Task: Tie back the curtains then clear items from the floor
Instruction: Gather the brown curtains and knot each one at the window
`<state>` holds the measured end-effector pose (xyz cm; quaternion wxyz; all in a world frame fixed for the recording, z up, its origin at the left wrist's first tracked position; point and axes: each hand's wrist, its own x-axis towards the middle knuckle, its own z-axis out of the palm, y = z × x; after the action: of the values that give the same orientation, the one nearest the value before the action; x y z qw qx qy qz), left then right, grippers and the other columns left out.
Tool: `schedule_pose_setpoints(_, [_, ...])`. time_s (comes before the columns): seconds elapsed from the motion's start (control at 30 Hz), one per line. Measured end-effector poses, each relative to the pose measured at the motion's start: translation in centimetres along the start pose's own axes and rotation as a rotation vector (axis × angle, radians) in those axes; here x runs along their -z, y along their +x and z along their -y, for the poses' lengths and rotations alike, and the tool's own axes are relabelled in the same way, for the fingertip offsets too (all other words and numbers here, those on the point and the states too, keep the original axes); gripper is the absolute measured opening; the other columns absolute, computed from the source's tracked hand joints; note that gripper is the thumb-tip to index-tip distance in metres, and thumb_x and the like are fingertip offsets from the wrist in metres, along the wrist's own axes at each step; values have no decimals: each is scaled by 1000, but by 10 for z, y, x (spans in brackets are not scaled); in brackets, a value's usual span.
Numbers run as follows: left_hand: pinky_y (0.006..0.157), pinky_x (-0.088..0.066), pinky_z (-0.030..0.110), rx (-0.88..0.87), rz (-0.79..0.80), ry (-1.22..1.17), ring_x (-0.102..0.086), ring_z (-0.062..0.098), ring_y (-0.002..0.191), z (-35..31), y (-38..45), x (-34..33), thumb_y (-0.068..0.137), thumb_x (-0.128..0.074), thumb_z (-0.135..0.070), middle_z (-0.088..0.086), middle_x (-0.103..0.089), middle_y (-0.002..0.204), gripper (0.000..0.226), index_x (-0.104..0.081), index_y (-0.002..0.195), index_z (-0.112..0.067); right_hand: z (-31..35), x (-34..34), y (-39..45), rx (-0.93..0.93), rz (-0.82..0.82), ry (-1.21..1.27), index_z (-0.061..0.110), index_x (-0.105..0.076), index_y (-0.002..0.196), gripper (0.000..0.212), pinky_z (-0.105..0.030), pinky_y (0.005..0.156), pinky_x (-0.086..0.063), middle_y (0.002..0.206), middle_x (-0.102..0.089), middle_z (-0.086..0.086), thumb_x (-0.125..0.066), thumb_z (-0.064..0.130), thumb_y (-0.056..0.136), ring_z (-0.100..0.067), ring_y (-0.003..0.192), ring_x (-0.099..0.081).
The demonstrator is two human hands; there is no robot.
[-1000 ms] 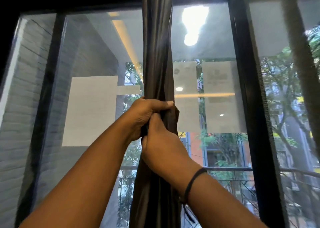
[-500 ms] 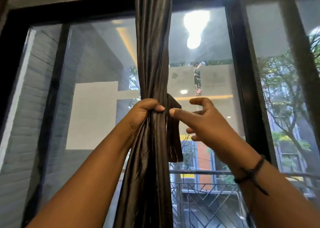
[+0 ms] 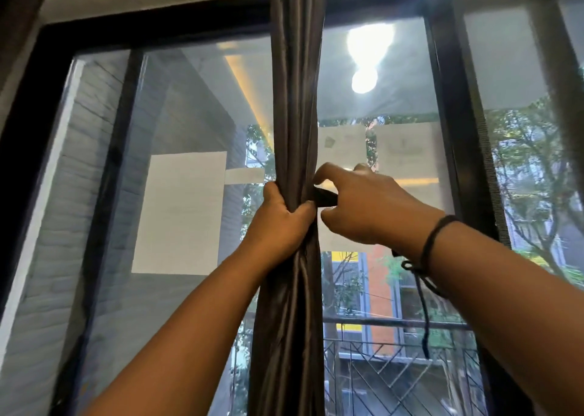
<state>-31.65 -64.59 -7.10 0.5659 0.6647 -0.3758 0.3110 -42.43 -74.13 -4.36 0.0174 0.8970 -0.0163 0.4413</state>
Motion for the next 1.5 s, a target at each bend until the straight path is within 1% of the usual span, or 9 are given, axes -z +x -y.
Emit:
schedule_pose_setpoints(0.17, [71, -45, 37, -10, -59, 383, -55, 32, 83, -6, -7, -1, 91, -44, -42, 8, -55, 104, 34, -27, 110, -20, 3, -2, 13, 97, -144, -218, 20, -64, 99, 21, -29, 65, -38, 88, -61, -8, -47, 26, 88, -30, 76, -50])
schedule_pose_setpoints(0.3, [87, -45, 47, 1, -92, 730, -52, 41, 109, -18, -2, 8, 89, -41, -54, 19, -52, 124, 58, -30, 128, -12, 11, 4, 16, 85, -165, -172, 16, -43, 60, 35, -30, 60, -31, 61, -42, -3, -41, 36, 87, -31, 69, -43])
schedule_pose_setpoints(0.5, [67, -40, 35, -75, -42, 860, -61, 35, 96, -21, 1, 13, 92, -39, -52, 12, -61, 110, 55, -33, 131, -15, 26, 26, 13, -73, 49, 262, 14, -45, 57, 47, -24, 43, -34, 55, -40, -2, -46, 45, 92, -16, 51, -39])
schedule_pose_setpoints(0.6, [68, -41, 32, -128, -18, 941, -62, 32, 89, -26, -2, 12, 92, -37, -51, 10, -66, 104, 46, -56, 119, -19, 35, 21, 19, -66, 49, 220, 14, -47, 58, 49, -23, 44, -33, 55, -42, -1, -55, 52, 87, -14, 51, -42])
schedule_pose_setpoints(0.77, [61, -41, 29, -97, 96, 884, -51, 25, 70, -34, -2, 19, 88, -44, -54, 3, -53, 81, 34, -54, 93, -22, 41, 12, 36, -63, 45, 198, 13, -39, 57, 35, -23, 48, -30, 64, -43, -4, -47, 16, 91, -17, 59, -41])
schedule_pose_setpoints(0.9, [40, -30, 17, 136, 417, 335, -41, 8, 41, -47, -1, 49, 88, -61, -40, -3, -49, 56, 29, -60, 92, -11, 31, -3, 42, -167, -63, 313, 14, -49, 59, 28, -25, 46, -31, 62, -50, -3, -60, 29, 79, -21, 59, -51])
schedule_pose_setpoints(1.0, [44, -22, 22, 203, 387, 447, -26, 15, 46, -46, 7, 72, 92, -57, -35, 10, -42, 71, 26, -61, 95, -9, 24, -9, 43, -212, -63, 345, 16, -44, 57, 42, -25, 43, -27, 56, -46, -1, -69, 43, 77, -17, 51, -45])
schedule_pose_setpoints(1.33, [76, -46, 31, -284, 154, 607, -57, 19, 89, -55, 0, 93, 87, -61, -39, 0, -65, 94, 16, -67, 81, -25, 14, -28, 44, -243, -57, 270, 16, -44, 61, 49, -25, 46, -29, 63, -50, -3, -60, 58, 79, -18, 54, -48])
schedule_pose_setpoints(1.5, [82, -42, 17, -647, 269, 431, -54, 5, 97, -48, -7, 63, 83, -55, -27, -4, -67, 102, 19, -70, 86, -14, 10, -24, 43, -106, -12, 66, 8, -48, 85, 23, -26, 58, -37, 74, -46, -4, -47, 30, 90, -28, 82, -56])
